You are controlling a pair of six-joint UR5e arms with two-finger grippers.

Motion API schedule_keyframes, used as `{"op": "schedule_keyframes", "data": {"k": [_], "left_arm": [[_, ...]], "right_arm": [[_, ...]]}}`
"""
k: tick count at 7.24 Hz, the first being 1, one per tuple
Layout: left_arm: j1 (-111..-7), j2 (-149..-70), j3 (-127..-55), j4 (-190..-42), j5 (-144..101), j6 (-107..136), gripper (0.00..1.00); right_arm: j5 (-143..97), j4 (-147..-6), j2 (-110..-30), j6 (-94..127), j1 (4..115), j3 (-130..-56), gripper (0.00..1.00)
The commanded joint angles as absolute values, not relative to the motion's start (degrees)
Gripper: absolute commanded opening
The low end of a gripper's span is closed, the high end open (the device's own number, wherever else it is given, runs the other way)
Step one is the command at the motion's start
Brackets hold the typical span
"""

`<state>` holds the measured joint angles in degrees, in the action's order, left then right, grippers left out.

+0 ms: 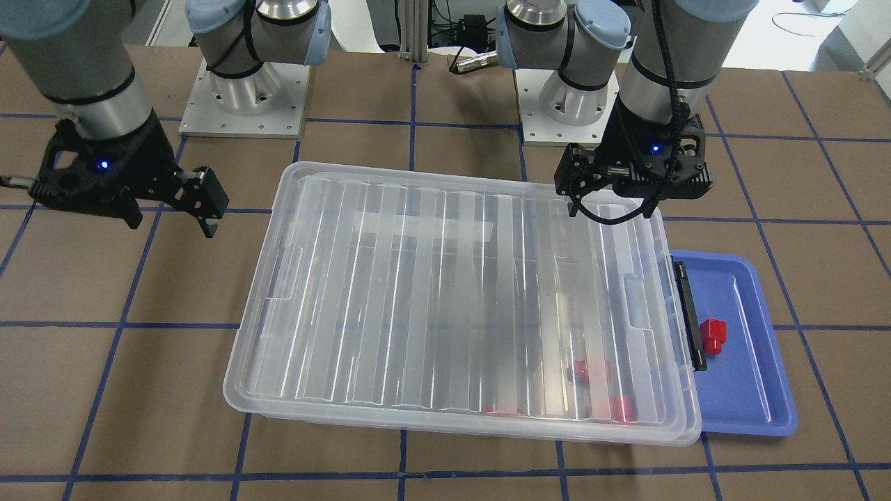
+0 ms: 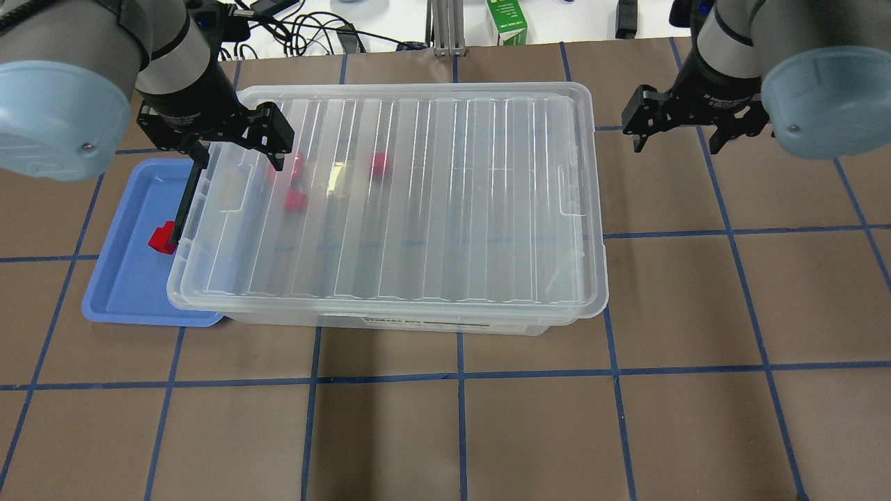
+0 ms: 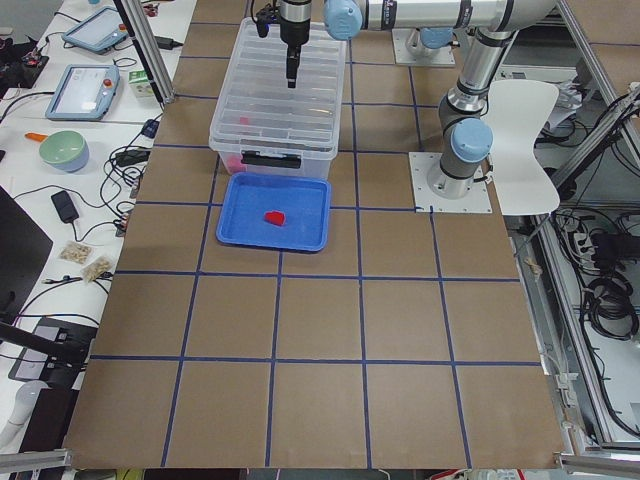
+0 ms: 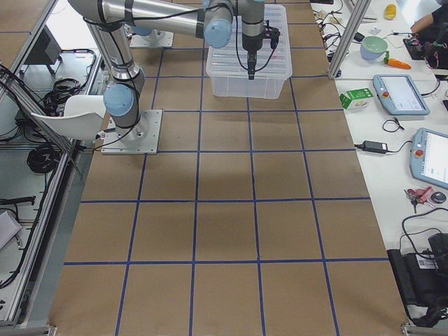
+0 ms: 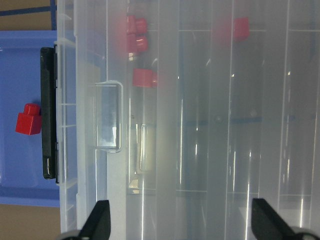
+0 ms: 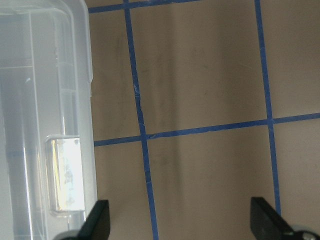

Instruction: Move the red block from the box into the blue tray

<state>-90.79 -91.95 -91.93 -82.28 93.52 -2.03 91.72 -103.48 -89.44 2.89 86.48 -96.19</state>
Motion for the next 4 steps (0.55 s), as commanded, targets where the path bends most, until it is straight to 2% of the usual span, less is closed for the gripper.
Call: {"op": "schedule_keyframes", "data": {"k": [1, 4], "left_arm": [[-90.8, -92.2, -91.4, -83.1, 93.5, -2.0, 1.0], [-90.6, -93.7, -89.1, -84.5, 93.5, -1.1, 1.0]], "right_arm": [[90.2, -98.2, -94.0, 3.2, 86.7, -97.7, 1.0], [89.3, -97.0, -94.2, 3.3, 88.3, -97.9, 1.0]]}}
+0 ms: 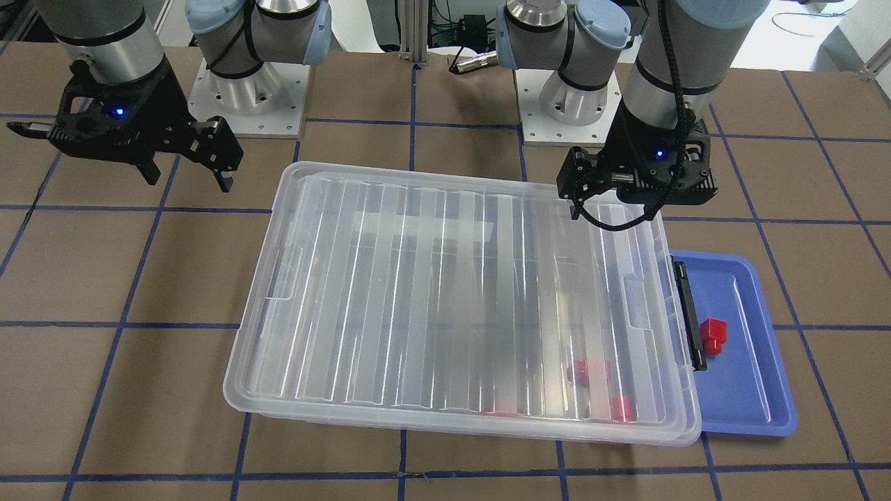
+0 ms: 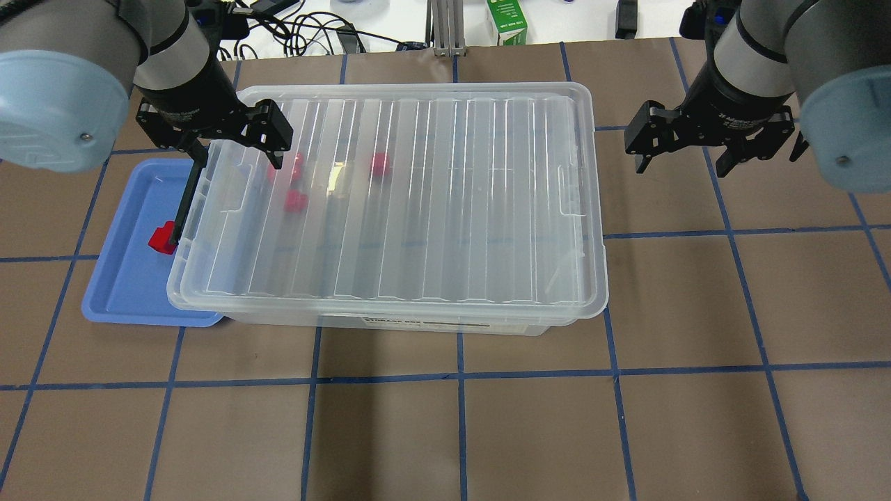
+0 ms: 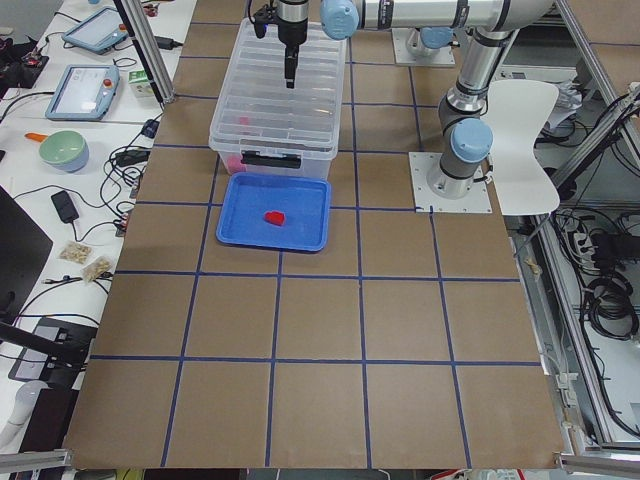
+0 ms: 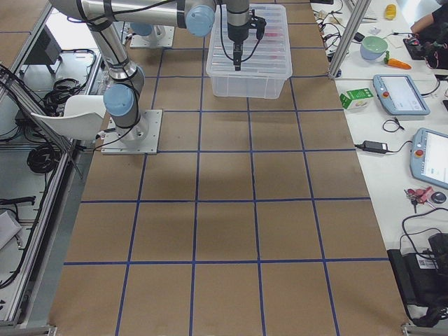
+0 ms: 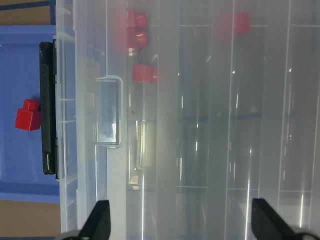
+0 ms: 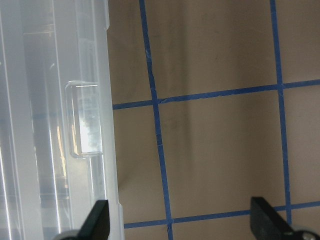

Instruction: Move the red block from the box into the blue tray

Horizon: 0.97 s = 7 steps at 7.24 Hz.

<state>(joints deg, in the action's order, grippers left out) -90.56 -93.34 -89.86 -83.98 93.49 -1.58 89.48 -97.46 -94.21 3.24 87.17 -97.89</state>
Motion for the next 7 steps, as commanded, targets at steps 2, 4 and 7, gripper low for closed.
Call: {"op": "schedule_keyframes", "data": {"k": [2, 4, 7], "left_arm": [[-90.6, -93.9, -89.1, -84.6, 93.5, -1.1, 1.0], [-90.7, -94.0, -89.6, -85.1, 93.5, -1.1, 1.0], [-90.7, -94.0, -89.8, -85.2, 93.4, -1.1, 1.0]], "right_arm": [[90.3, -97.7, -93.7, 3.3, 90.5, -97.9, 1.0], [90.4, -97.8, -93.7, 2.6, 90.4, -98.0, 1.0], [90.4, -97.8, -93.7, 2.1, 90.4, -98.0, 1.0]]}}
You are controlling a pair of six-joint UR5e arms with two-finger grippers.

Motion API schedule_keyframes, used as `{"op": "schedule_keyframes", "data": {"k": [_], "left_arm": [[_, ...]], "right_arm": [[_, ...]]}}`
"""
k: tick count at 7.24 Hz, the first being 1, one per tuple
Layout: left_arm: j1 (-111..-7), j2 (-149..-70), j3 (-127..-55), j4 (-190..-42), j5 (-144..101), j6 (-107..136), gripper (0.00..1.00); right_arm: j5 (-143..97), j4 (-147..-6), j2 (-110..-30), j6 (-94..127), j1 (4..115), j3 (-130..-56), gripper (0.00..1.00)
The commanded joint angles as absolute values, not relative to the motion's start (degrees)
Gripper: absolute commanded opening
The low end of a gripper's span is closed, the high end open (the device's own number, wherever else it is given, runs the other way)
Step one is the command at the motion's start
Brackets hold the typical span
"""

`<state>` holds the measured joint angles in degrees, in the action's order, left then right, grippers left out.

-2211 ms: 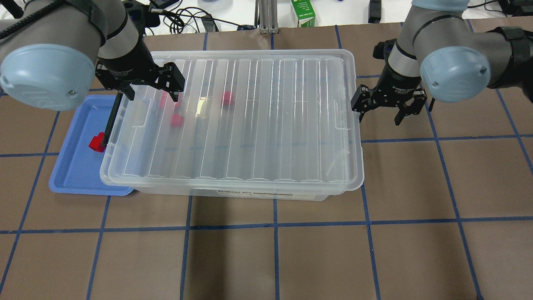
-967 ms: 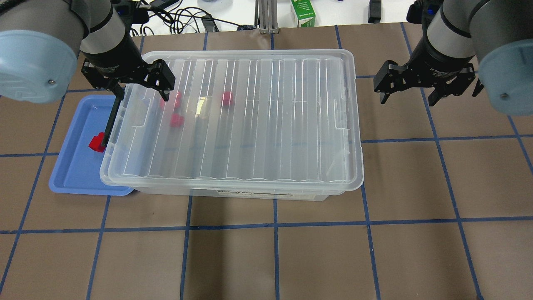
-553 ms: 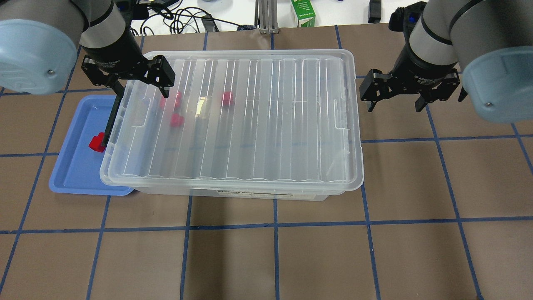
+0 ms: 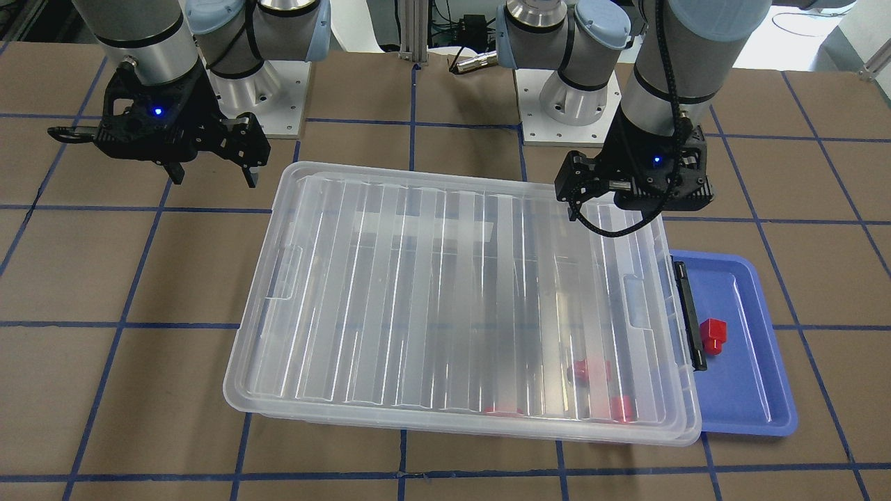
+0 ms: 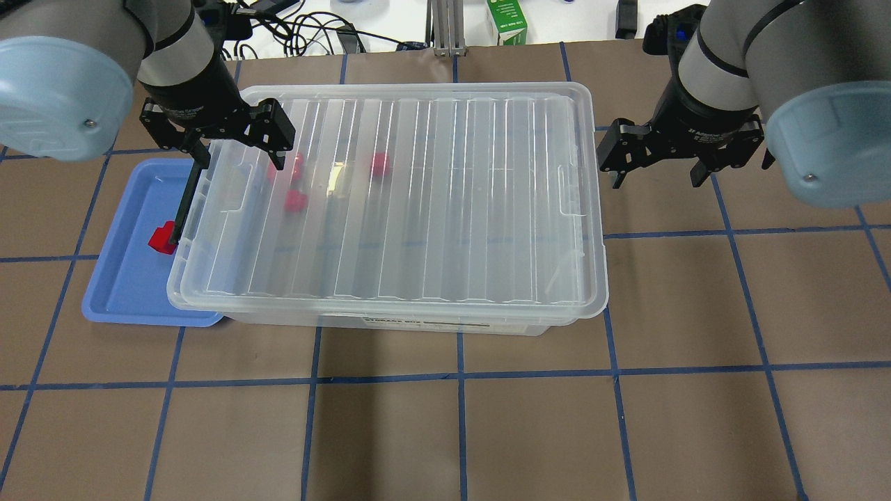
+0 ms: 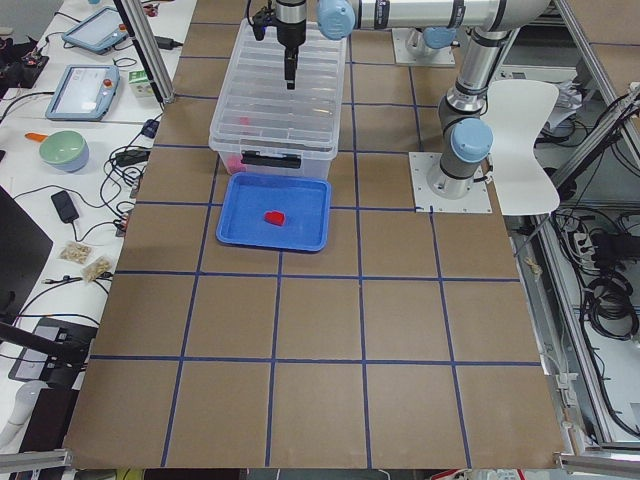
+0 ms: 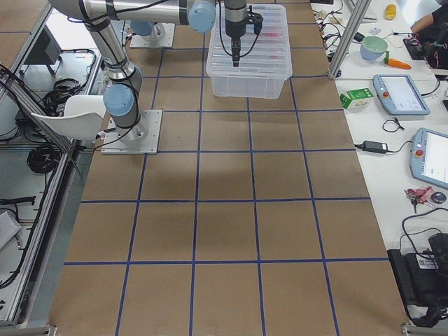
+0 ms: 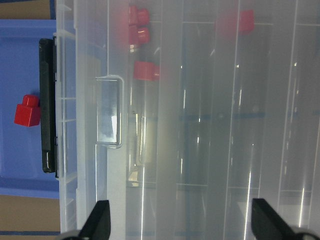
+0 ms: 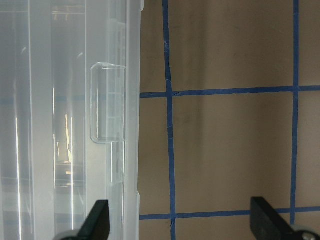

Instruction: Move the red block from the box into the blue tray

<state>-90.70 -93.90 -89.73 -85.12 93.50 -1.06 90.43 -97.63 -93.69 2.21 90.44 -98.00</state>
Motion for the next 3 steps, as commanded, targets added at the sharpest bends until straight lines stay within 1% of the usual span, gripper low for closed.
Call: {"op": "schedule_keyframes", "data": {"k": [1, 3], "left_arm": [[-90.6, -93.9, -90.1, -85.2, 93.4, -1.1, 1.0], [-90.7, -93.8, -90.1, -85.2, 93.4, -1.1, 1.0]], "right_arm": [[90.4, -97.9, -93.6, 2.0, 90.4, -98.1, 1.0], [90.4, -98.0, -93.6, 2.0, 90.4, -98.1, 1.0]]}}
